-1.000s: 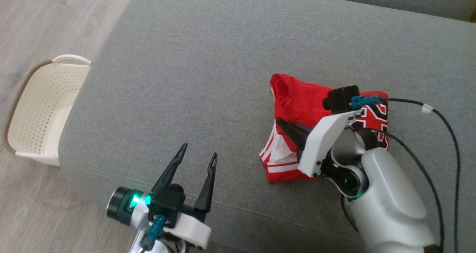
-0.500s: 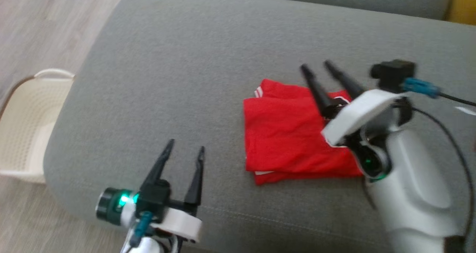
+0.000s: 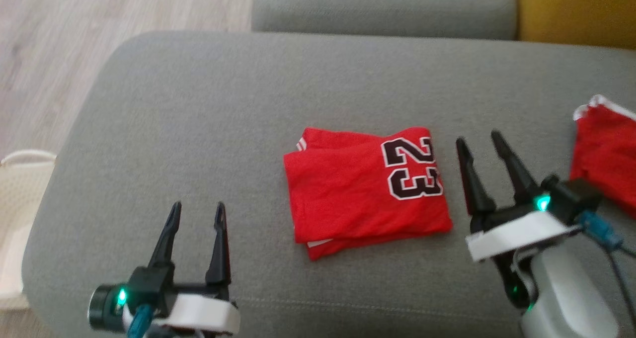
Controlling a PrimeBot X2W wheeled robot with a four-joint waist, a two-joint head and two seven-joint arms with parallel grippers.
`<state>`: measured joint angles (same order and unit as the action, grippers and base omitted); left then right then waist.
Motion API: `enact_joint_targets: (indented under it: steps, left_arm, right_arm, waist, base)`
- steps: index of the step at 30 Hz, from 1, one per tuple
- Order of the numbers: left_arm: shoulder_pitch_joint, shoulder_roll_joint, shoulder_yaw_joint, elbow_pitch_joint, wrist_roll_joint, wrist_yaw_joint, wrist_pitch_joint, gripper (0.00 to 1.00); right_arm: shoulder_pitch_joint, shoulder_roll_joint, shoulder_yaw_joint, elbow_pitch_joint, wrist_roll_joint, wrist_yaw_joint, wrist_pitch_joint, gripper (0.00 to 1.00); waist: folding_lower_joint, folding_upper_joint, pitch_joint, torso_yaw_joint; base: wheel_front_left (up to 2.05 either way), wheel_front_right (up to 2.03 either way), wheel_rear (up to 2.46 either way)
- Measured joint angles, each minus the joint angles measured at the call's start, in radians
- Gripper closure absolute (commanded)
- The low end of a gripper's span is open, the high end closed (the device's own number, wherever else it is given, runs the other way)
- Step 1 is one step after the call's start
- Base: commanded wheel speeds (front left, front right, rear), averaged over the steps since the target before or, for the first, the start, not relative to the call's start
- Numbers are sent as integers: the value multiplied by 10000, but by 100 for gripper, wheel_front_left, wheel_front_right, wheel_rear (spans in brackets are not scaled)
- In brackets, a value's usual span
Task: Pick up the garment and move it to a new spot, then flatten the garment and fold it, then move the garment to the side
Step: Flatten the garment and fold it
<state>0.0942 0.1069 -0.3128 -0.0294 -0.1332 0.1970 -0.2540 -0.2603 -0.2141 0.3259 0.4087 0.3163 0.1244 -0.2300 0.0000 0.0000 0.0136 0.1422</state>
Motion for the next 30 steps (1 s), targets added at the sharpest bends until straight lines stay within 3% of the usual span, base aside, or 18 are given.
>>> enact_joint_targets:
  steps: [13, 30]
  left_arm:
    - [880, -117, 585, -721, 782, -533, 0, 0]
    - [1003, -113, 656, -633, 1233, -474, 0, 0]
  right_arm:
    - [2450, 671, -982, -1233, -1436, 0, -207, 0]
    - [2546, 928, -1181, -1442, -1620, 0, -207, 0]
  waist:
    - [0, 0, -620, -570]
    - [0, 0, -599, -404]
  base:
    - [0, 0, 0]
    - [0, 0, 0]
